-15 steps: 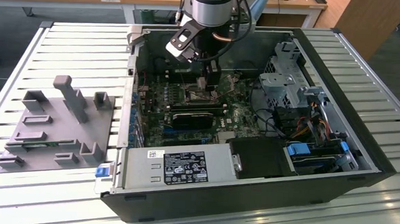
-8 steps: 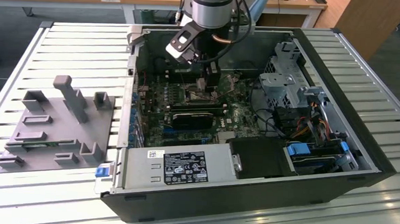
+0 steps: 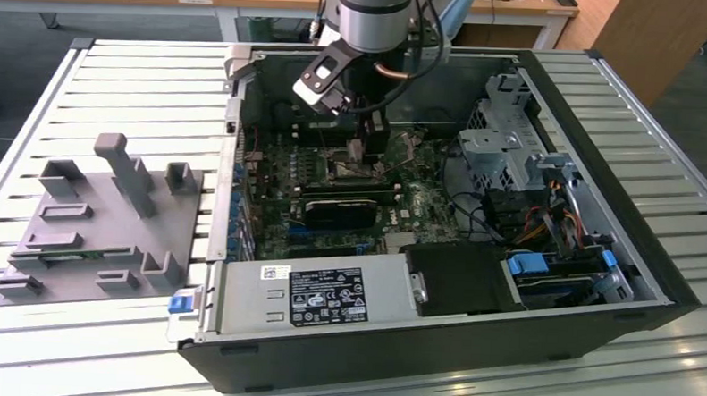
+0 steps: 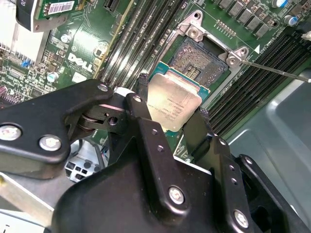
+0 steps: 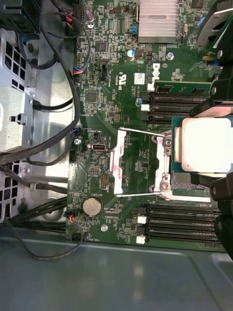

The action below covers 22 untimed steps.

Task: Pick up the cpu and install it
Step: 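Place the cpu into insertion slot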

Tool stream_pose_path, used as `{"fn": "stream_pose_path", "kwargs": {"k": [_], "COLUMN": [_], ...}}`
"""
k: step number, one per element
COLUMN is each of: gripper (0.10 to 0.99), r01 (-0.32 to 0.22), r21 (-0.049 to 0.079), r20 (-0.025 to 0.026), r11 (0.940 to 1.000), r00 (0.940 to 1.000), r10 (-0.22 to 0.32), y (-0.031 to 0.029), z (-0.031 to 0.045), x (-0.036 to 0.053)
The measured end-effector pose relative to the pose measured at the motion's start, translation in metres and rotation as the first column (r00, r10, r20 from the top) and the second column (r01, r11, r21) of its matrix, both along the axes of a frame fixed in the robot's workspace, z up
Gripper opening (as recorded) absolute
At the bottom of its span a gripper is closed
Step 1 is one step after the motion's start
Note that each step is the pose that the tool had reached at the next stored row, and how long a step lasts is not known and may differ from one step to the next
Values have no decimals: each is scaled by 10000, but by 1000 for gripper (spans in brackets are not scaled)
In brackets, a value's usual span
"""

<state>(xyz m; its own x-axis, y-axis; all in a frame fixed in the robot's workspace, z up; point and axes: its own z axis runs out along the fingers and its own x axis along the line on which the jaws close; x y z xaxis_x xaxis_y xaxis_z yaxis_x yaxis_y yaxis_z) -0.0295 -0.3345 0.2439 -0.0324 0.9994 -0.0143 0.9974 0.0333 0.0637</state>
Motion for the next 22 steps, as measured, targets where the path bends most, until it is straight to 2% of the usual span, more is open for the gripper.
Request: {"fn": "stream_pose_path", "kwargs": {"k": [11,18,22], "gripper": [537,537,537], "r01": [8,59,168], "r21": [-3,-2,-1], "r20": [-1,0,0], "r11": [10000,10000,9999], "r00": [10000,10000,9999], "r10": [-8,-59,-168], "y": [6,80,90], "z": [-47,-81,-121], "x": [-1,-9,-38]}}
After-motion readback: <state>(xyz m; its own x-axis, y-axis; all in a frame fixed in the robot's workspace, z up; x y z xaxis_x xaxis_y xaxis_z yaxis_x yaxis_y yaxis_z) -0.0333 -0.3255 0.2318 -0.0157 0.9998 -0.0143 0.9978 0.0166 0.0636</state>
